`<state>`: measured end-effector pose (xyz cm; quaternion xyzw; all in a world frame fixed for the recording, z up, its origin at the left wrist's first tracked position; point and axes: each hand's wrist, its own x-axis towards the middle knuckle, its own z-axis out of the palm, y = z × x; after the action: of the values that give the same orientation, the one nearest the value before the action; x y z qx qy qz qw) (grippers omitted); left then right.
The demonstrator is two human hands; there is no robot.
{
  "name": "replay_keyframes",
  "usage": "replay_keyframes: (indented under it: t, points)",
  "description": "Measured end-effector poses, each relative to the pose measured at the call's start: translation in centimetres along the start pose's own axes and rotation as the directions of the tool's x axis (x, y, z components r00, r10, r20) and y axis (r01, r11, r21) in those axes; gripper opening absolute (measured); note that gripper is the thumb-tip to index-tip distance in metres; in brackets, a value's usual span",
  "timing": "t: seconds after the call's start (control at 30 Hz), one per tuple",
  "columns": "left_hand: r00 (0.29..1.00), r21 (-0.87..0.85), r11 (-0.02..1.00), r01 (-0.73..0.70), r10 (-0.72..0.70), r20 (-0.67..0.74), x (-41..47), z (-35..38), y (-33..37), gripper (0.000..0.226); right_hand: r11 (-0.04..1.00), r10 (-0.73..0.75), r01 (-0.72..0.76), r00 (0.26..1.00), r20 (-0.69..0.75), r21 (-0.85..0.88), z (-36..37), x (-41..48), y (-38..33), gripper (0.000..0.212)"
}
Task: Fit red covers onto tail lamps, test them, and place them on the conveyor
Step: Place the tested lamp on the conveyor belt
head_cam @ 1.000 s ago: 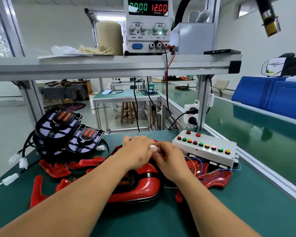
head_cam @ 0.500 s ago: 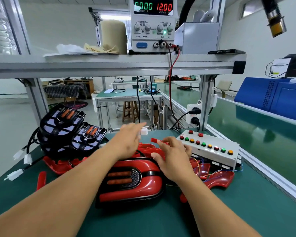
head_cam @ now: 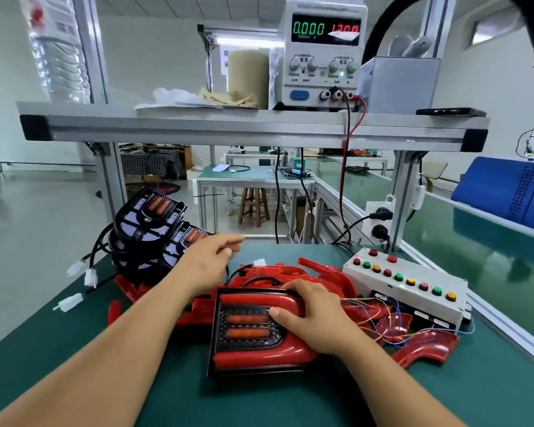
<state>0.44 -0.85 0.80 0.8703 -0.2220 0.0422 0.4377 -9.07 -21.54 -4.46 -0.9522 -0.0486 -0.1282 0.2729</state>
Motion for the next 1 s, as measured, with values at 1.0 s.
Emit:
replay_keyframes:
  t: [1.0]
  points:
    - [0.842, -0.522, 0.728, 0.445, -0.142, 0.52, 0.6, -0.6, -0.2, 0.043, 0.92, -0.147, 0.244, 0.941, -0.306, 0.307, 0.5, -0.9, -1.4, 0.036]
